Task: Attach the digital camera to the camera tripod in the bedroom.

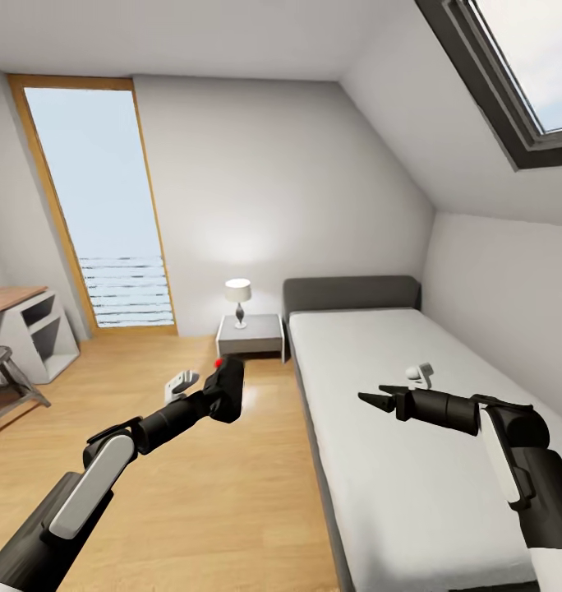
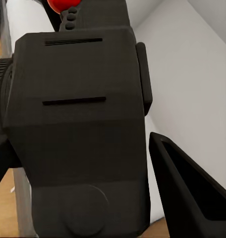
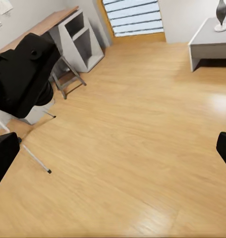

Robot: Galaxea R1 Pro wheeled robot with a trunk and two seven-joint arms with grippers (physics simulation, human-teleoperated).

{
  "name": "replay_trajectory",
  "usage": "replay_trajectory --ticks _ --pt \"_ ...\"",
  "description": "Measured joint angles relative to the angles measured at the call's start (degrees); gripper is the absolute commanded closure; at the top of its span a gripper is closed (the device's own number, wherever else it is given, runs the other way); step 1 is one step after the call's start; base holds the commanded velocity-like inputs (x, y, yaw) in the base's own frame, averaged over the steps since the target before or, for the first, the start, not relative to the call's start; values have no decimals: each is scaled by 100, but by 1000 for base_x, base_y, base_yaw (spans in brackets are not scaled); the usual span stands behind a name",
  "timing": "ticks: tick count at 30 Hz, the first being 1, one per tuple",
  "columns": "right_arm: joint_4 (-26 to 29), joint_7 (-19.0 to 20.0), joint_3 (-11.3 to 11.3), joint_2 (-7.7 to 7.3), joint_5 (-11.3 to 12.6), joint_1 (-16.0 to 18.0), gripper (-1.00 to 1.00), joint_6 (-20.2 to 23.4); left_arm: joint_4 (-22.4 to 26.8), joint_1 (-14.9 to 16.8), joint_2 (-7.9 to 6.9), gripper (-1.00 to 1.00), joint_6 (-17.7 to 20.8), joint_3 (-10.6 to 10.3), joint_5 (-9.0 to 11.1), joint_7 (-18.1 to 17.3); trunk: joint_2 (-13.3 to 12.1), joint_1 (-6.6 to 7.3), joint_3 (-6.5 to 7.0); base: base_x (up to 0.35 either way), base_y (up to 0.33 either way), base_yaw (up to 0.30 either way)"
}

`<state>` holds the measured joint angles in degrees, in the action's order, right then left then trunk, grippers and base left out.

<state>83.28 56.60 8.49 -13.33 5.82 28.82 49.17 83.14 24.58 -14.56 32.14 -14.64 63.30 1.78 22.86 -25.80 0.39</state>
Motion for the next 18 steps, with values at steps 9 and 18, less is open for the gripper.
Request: replay_trajectory --ticks 9,18 --pt "2 -87 -1 15 -58 1 -100 -8 -48 -1 -6 100 -12 10 5 11 1 3 -1 -152 6 249" --pt "2 -96 -1 16 -62 1 -100 -14 -59 -2 -9 100 -17 12 0 12 1 3 -1 -9 0 285"
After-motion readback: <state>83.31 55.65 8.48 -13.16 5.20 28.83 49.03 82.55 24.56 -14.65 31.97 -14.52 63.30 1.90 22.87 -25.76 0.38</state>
